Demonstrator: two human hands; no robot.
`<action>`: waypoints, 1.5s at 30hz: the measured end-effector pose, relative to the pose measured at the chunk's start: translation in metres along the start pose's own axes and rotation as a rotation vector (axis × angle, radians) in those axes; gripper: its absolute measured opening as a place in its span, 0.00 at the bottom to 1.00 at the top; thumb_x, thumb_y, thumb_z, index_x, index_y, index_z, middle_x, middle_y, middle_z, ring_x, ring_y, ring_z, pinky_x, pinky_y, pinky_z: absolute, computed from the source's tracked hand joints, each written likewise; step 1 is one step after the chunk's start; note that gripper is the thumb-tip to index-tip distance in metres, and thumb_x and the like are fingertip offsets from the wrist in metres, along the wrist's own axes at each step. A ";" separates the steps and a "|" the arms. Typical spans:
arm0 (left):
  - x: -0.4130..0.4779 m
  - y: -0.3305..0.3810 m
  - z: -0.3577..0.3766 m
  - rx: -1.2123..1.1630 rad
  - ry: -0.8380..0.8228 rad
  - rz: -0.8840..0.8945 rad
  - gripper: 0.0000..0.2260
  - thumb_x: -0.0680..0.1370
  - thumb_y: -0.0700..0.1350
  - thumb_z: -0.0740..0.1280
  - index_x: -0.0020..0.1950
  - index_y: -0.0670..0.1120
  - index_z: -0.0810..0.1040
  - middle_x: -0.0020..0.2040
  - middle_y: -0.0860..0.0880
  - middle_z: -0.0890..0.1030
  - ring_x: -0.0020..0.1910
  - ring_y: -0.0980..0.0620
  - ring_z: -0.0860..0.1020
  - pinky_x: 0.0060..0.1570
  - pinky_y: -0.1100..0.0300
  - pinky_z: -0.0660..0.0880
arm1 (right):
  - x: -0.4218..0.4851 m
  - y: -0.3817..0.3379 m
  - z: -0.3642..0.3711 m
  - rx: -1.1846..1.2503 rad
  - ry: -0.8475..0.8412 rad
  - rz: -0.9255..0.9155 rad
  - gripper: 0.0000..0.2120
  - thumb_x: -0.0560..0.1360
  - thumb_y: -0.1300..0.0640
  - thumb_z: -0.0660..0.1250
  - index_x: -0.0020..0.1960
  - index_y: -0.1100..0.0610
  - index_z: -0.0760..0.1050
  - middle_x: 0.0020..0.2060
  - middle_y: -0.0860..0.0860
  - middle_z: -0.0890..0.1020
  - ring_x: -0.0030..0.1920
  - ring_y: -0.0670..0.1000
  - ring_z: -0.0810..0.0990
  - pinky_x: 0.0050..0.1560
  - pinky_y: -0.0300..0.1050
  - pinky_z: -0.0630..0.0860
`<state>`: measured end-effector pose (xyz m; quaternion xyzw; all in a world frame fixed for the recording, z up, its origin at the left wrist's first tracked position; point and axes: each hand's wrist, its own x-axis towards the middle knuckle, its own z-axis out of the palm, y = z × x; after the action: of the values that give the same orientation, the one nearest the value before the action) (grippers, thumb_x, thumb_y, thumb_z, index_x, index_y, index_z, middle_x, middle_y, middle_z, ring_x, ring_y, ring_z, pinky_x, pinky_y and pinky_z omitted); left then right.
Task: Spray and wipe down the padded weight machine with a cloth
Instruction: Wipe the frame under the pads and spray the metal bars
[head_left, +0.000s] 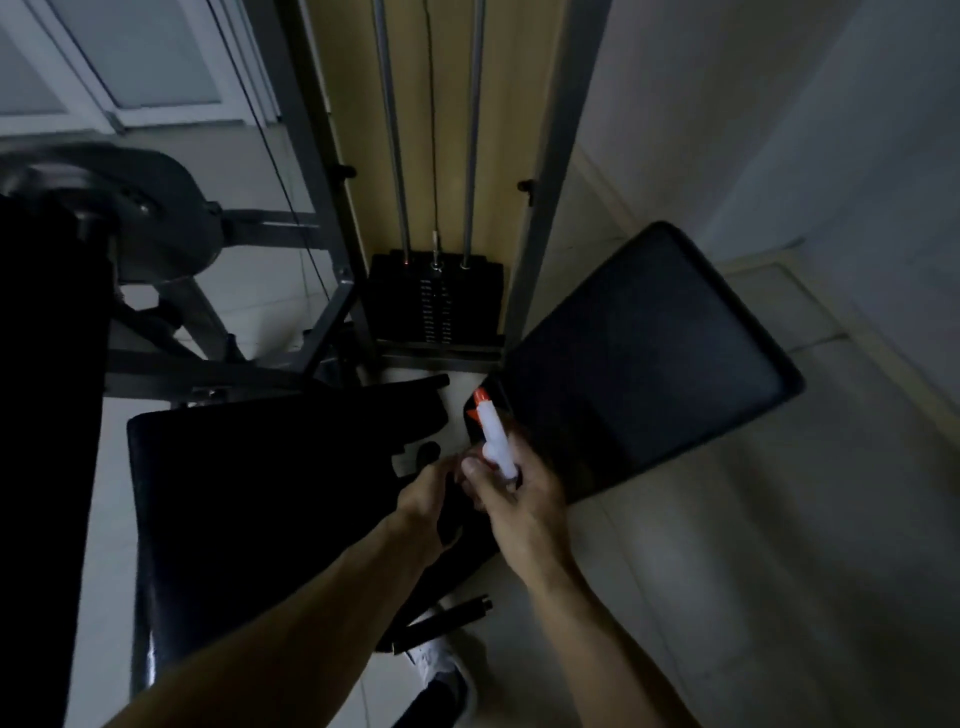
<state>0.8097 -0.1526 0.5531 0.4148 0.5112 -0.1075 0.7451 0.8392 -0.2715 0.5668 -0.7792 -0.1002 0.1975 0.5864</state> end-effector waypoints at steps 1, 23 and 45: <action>0.008 0.018 -0.002 -0.011 -0.008 -0.017 0.13 0.82 0.48 0.64 0.49 0.41 0.83 0.44 0.43 0.83 0.37 0.49 0.79 0.29 0.60 0.75 | 0.021 -0.003 0.008 -0.031 -0.029 0.007 0.25 0.76 0.46 0.75 0.72 0.46 0.75 0.61 0.45 0.82 0.62 0.46 0.81 0.61 0.48 0.81; 0.243 0.162 -0.124 0.894 0.309 0.211 0.26 0.78 0.61 0.61 0.71 0.49 0.75 0.70 0.45 0.77 0.68 0.42 0.76 0.66 0.49 0.73 | 0.332 0.028 0.128 -0.334 -0.263 0.023 0.28 0.77 0.67 0.68 0.71 0.43 0.70 0.50 0.37 0.78 0.45 0.34 0.80 0.46 0.33 0.80; 0.373 0.149 -0.078 0.832 0.432 0.137 0.14 0.79 0.56 0.66 0.60 0.50 0.80 0.57 0.47 0.83 0.56 0.43 0.81 0.57 0.53 0.75 | 0.519 0.158 0.150 -1.025 -1.217 -0.301 0.14 0.81 0.40 0.63 0.65 0.38 0.77 0.44 0.44 0.80 0.45 0.45 0.78 0.39 0.39 0.70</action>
<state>1.0136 0.0973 0.3008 0.7236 0.5393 -0.1652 0.3977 1.2322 0.0145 0.2824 -0.6851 -0.5836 0.4355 0.0195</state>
